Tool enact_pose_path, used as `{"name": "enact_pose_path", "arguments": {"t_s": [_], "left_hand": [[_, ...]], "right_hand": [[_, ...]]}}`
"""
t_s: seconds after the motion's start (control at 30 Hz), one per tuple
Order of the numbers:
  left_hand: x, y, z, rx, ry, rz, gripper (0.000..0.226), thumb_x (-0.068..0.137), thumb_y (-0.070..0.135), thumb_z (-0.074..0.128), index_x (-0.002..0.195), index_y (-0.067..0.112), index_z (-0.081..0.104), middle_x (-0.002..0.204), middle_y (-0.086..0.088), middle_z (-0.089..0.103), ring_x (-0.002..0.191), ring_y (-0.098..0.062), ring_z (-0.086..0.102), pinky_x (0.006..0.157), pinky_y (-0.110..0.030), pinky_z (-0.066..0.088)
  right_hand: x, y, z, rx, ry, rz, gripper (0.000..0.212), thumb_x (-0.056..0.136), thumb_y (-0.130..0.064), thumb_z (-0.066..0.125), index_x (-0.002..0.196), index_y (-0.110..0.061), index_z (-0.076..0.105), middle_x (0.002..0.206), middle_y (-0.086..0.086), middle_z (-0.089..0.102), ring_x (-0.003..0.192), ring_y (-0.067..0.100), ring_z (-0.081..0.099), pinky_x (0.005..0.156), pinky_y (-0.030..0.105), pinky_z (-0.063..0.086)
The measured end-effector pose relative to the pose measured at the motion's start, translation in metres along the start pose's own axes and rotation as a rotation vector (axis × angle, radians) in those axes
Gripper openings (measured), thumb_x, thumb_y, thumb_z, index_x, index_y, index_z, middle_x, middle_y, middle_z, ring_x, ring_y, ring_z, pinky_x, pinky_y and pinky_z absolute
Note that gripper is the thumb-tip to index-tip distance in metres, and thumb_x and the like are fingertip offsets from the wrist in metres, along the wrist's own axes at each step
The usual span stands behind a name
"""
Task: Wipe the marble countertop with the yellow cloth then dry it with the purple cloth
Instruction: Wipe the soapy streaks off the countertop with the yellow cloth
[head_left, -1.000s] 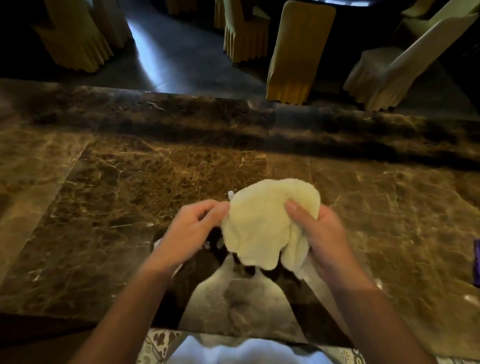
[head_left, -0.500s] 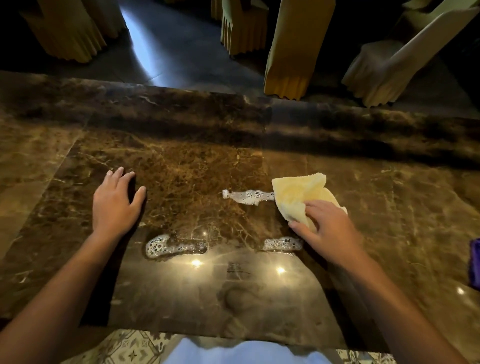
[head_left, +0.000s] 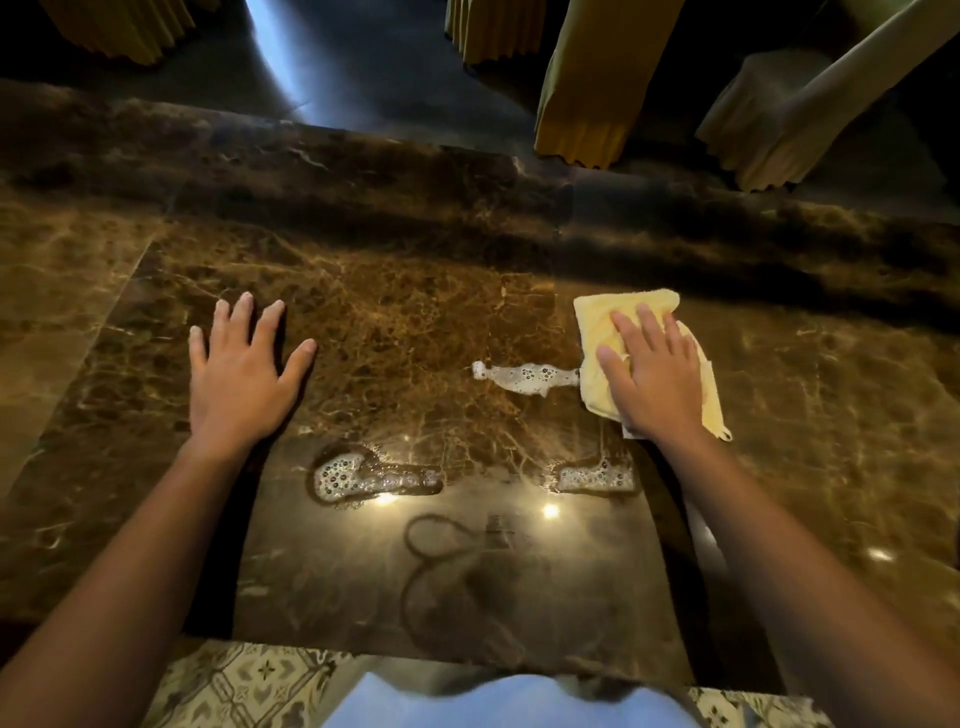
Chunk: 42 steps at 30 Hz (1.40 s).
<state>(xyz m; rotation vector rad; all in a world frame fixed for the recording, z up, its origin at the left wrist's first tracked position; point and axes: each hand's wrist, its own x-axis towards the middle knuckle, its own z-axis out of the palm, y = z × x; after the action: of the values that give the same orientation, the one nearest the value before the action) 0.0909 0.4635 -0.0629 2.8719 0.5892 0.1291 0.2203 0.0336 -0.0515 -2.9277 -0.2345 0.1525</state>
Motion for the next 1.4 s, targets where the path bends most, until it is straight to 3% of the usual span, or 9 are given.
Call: {"name": "enact_pose_path", "arguments": {"t_s": [0.33,0.53,0.67,0.8,1.0,1.17,1.27,1.4], "left_hand": [[-0.001,-0.003,0.0,-0.025,-0.002,0.003,0.068,0.102,0.06,0.033,0.158,0.021,0.032,0.169,-0.015,0.022,0.158,-0.033,0.011,0.125,-0.057,0.006],[-0.002,-0.009,0.002,-0.022,0.006,0.025,0.066,0.103,0.057,0.038,0.157,0.018,0.034,0.169,-0.016,0.023,0.158,-0.034,0.011,0.125,-0.057,0.006],[0.0,-0.006,0.003,-0.013,0.012,0.027,0.066,0.103,0.055,0.039,0.156,0.017,0.033,0.168,-0.017,0.023,0.158,-0.036,0.012,0.124,-0.059,0.006],[0.0,-0.004,0.004,-0.026,0.036,0.024,0.063,0.102,0.053,0.042,0.154,0.016,0.038,0.166,-0.018,0.028,0.157,-0.036,0.017,0.123,-0.059,0.008],[-0.026,-0.002,-0.006,-0.095,0.18,-0.102,0.045,0.099,0.035,0.048,0.135,0.012,0.062,0.149,-0.016,0.054,0.146,-0.034,0.039,0.119,-0.064,0.02],[-0.096,-0.029,-0.008,0.013,0.104,-0.177,0.05,0.105,0.046,0.041,0.15,0.027,0.047,0.164,-0.013,0.036,0.154,-0.037,0.022,0.121,-0.063,0.013],[-0.101,-0.031,-0.007,0.031,0.054,-0.272,0.06,0.104,0.057,0.032,0.157,0.028,0.036,0.17,-0.012,0.022,0.158,-0.036,0.01,0.123,-0.061,0.006],[-0.097,-0.028,-0.007,0.05,0.011,-0.285,0.066,0.102,0.062,0.027,0.159,0.029,0.031,0.171,-0.011,0.018,0.158,-0.034,0.008,0.124,-0.06,0.005]], "right_hand": [[0.034,-0.06,0.008,-0.013,-0.039,-0.127,0.069,0.094,-0.069,0.02,0.156,-0.041,0.031,0.171,0.001,0.02,0.157,0.031,0.01,0.126,0.056,0.006],[-0.072,-0.027,0.005,0.049,-0.075,-0.145,0.064,0.097,-0.066,0.024,0.156,-0.042,0.031,0.171,-0.002,0.018,0.158,0.026,0.008,0.126,0.055,0.005],[-0.126,-0.039,0.02,-0.013,-0.032,-0.118,0.064,0.097,-0.065,0.027,0.155,-0.039,0.035,0.17,0.0,0.021,0.158,0.029,0.009,0.125,0.056,0.005],[-0.108,-0.059,0.025,-0.029,0.006,-0.123,0.064,0.096,-0.063,0.031,0.154,-0.037,0.038,0.168,0.002,0.027,0.157,0.032,0.014,0.125,0.057,0.008],[-0.029,-0.071,0.02,-0.009,-0.009,-0.172,0.064,0.096,-0.064,0.028,0.154,-0.038,0.037,0.168,0.001,0.027,0.156,0.03,0.016,0.125,0.056,0.008],[-0.071,-0.061,0.021,0.048,-0.039,-0.217,0.064,0.099,-0.061,0.026,0.157,-0.034,0.033,0.17,0.003,0.022,0.157,0.031,0.012,0.126,0.053,0.004],[-0.139,-0.042,0.027,0.019,-0.031,-0.316,0.065,0.099,-0.062,0.027,0.156,-0.033,0.035,0.17,0.002,0.023,0.157,0.031,0.013,0.126,0.054,0.006],[-0.178,-0.03,0.032,-0.027,-0.036,-0.332,0.064,0.099,-0.062,0.03,0.155,-0.033,0.037,0.169,0.003,0.025,0.157,0.031,0.013,0.125,0.056,0.009]]}}
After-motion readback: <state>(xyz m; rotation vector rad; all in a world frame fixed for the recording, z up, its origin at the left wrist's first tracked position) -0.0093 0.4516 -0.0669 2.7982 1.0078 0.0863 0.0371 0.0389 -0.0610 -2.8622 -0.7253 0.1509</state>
